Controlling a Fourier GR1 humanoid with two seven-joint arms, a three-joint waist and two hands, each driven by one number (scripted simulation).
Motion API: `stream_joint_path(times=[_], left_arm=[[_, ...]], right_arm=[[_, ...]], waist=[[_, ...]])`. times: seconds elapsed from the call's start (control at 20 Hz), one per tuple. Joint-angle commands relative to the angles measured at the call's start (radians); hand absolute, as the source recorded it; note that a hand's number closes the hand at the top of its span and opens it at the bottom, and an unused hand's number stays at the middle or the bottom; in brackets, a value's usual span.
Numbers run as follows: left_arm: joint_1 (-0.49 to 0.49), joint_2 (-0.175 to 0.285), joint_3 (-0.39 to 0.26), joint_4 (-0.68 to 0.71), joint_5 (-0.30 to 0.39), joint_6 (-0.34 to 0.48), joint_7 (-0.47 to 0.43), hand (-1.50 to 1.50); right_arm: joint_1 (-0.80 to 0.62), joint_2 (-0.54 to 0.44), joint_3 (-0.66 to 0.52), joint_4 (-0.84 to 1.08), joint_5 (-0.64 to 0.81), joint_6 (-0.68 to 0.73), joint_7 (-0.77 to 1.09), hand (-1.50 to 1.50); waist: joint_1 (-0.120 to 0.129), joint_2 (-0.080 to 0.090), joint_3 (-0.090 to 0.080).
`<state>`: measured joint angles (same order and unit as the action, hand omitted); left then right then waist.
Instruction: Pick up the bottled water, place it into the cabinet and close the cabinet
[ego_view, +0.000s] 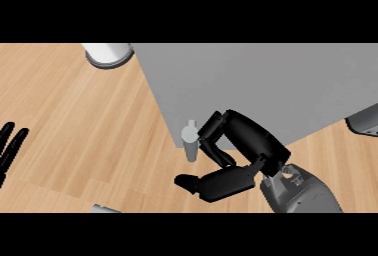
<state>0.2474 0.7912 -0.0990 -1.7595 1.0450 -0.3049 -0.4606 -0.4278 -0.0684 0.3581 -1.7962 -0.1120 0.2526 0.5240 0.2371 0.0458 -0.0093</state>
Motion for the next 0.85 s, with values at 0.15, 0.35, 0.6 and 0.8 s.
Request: stream_joint_path(times=[0.15,0.35,0.6,0.8], left_arm=[[0.009,0.001,0.017,0.019,0.013,-0.015,-0.002,-1.50],[0.010,-0.011,0.019,0.016,0.011,-0.020,-0.013,-1.50],[0.053,-0.013,0.014,0.009,0.002,-0.030,-0.016,-1.50],[0.038,-0.017,0.027,0.042,0.016,-0.041,-0.018,-1.50]], right_arm=[[-0.315,0.067,-0.140,0.290,0.064,-0.226,0.001,1.50],[-0.392,0.068,-0.166,0.400,0.037,-0.341,-0.025,1.50],[-0.419,0.068,-0.191,0.438,-0.007,-0.441,-0.013,-1.50],[-0.448,0.068,-0.176,0.473,-0.035,-0.458,-0.033,-1.50]], waist=[[-0.013,0.000,0.003],[-0.029,-0.004,0.006],[-0.023,-0.009,0.008],[-0.047,-0.001,0.007]])
